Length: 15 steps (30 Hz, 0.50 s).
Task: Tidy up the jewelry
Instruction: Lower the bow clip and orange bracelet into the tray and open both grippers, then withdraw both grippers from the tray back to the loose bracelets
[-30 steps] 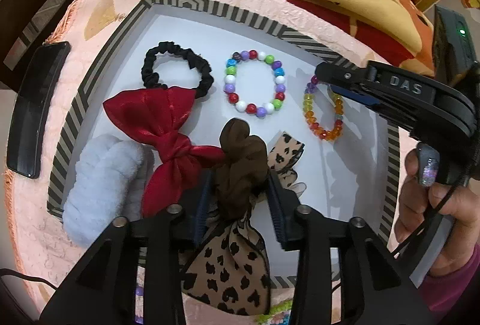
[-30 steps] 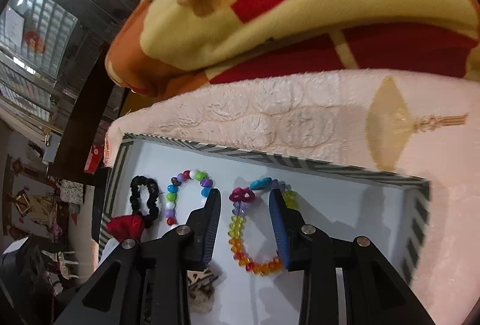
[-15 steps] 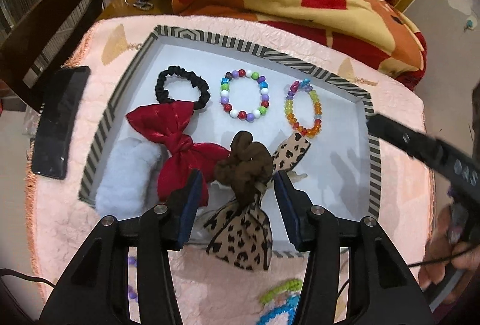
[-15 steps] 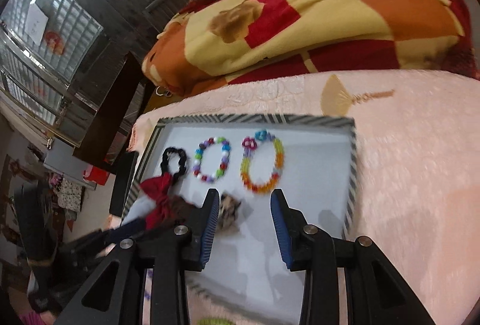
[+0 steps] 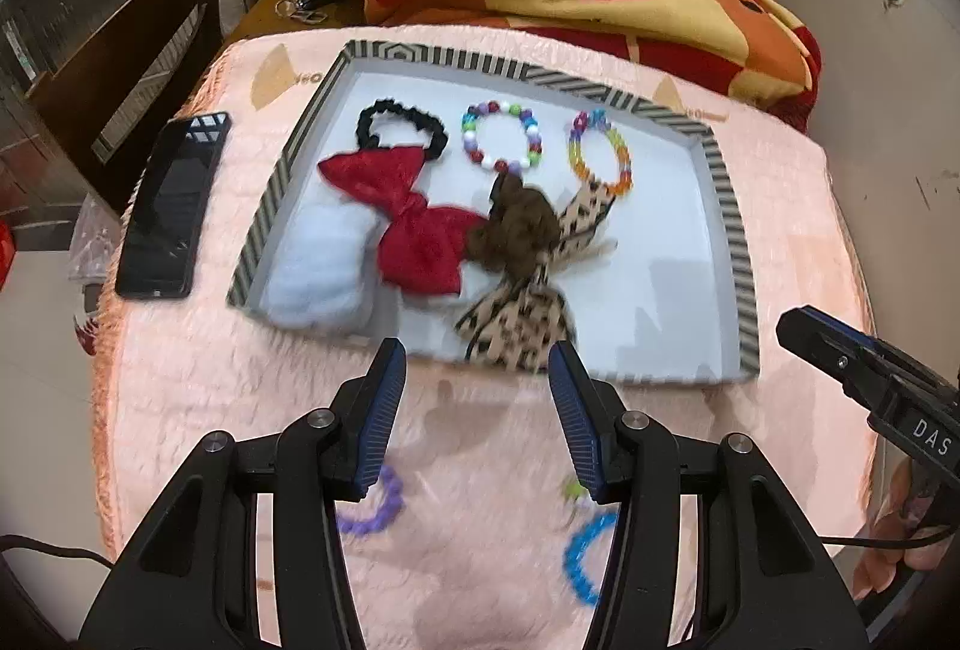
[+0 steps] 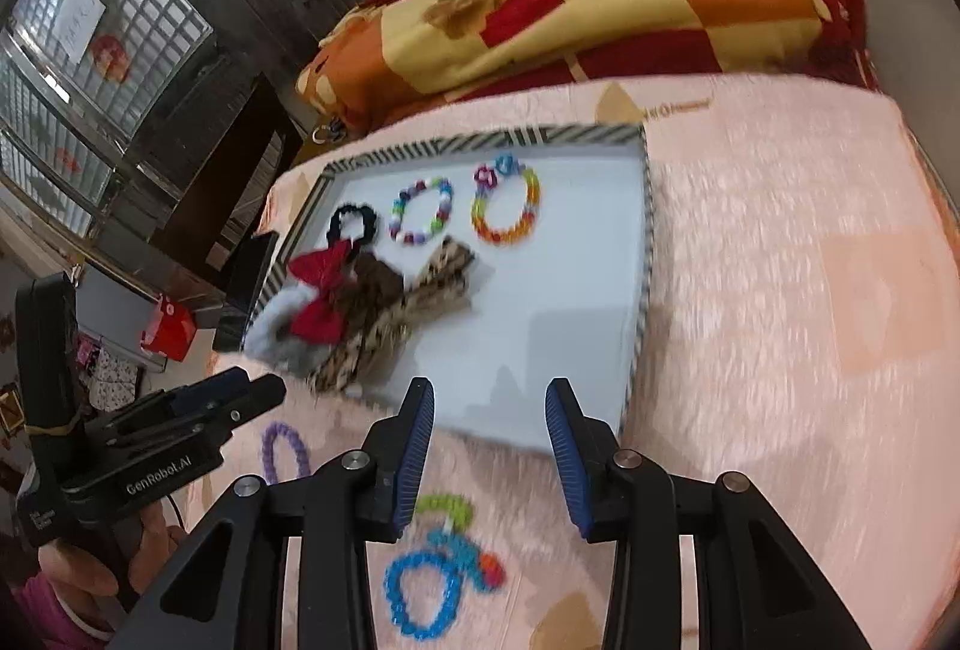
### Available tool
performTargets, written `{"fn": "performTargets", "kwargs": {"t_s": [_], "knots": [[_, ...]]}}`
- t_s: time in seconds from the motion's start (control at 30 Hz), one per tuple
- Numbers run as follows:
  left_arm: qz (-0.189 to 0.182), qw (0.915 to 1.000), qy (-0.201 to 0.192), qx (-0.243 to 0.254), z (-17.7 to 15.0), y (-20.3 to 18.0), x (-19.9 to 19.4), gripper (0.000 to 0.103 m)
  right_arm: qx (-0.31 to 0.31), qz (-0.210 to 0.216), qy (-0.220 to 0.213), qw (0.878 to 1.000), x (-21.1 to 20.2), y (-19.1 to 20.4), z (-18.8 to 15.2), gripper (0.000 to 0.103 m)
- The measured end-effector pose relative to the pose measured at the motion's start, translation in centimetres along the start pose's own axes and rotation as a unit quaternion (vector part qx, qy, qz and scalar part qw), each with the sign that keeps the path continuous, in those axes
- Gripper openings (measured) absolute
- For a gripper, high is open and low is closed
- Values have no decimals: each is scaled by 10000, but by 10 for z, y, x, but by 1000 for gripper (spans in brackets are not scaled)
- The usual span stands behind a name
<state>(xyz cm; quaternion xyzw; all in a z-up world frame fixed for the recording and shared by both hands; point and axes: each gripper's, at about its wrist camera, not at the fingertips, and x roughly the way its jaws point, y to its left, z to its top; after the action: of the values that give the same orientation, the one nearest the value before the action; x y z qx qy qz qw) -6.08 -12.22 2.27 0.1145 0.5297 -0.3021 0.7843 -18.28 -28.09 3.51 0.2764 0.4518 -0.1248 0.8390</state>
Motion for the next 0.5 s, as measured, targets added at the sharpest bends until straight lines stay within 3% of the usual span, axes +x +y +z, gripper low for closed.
{"fn": "performTargets", "kwargs": {"t_s": [0.3, 0.5], "knots": [[-30, 9999, 51, 100, -35, 15, -14, 49, 45, -207, 102, 9997, -5, 10, -54, 37], [-171, 9994, 295, 82, -57, 24, -10, 49, 52, -334, 245, 9991, 3, 10, -87, 37]]}}
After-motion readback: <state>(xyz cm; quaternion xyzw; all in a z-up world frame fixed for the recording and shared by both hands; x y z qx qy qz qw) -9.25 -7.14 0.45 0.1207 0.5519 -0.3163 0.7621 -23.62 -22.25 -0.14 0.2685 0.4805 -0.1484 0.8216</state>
